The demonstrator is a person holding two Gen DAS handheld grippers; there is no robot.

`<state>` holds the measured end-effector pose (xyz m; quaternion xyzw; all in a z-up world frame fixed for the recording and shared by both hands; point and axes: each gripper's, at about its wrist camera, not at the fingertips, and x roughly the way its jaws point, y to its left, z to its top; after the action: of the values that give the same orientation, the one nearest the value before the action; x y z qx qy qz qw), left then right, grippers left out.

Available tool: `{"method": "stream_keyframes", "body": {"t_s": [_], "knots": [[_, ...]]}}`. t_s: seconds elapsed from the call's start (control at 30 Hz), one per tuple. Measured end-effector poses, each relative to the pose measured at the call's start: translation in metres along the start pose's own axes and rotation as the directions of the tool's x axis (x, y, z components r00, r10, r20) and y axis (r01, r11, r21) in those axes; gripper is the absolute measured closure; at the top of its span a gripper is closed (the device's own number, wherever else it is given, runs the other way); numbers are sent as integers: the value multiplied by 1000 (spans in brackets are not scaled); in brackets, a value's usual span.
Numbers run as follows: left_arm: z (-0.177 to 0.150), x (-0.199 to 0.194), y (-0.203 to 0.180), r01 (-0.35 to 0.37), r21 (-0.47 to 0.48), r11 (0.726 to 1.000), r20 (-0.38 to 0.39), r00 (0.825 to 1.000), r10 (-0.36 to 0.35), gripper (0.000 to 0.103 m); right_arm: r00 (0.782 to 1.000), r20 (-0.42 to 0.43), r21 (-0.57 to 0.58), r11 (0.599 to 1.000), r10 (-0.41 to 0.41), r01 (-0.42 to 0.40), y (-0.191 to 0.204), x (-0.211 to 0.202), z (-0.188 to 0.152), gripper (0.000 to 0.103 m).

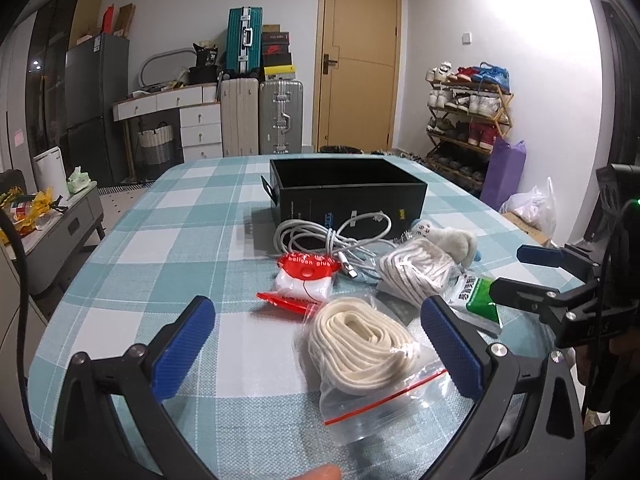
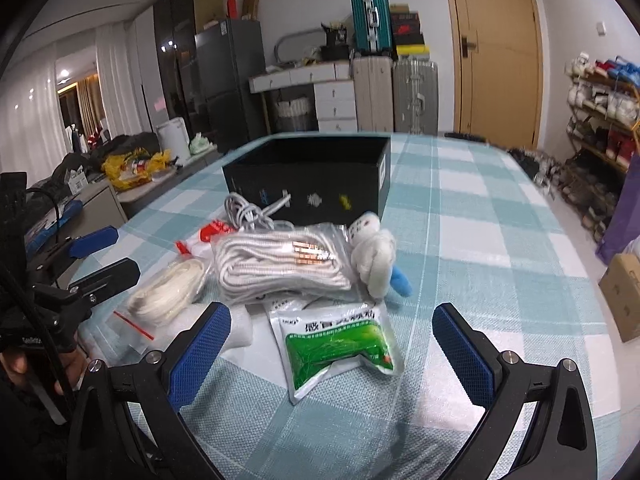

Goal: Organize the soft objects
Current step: 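Grasp the bagged white rope with the left tool while the right tool grasps the green packet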

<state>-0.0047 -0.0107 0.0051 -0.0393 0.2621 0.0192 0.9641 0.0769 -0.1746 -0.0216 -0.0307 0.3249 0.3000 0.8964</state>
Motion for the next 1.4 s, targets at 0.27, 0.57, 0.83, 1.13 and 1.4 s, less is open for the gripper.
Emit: {"method": "stream_keyframes", "body": {"t_s": [0.27, 0.57, 0.83, 1.13, 1.4], "knots": [[-1, 19, -2, 53, -45, 998, -108, 993, -58, 0, 997, -67, -22, 999, -29, 28, -1, 12, -2, 0], [-1, 33, -6, 76, -92, 993, -185, 978, -92, 3, 990, -133, -20, 999, -46, 44, -6, 25, -4, 14], [-6, 42, -6, 122, -115, 986, -235, 961, -146, 23, 986, -165, -63, 998, -35, 25, 1, 33, -6, 15], [-8, 35, -12, 168, -100, 981, -237, 953, -187, 52, 985, -172, -94, 996, -24, 8, 5, 35, -10, 36], [-9, 27, -8, 158, -85, 984, -216, 961, -173, 61, 986, -164, -98, 995, 7, -24, 6, 28, -14, 52]]}}
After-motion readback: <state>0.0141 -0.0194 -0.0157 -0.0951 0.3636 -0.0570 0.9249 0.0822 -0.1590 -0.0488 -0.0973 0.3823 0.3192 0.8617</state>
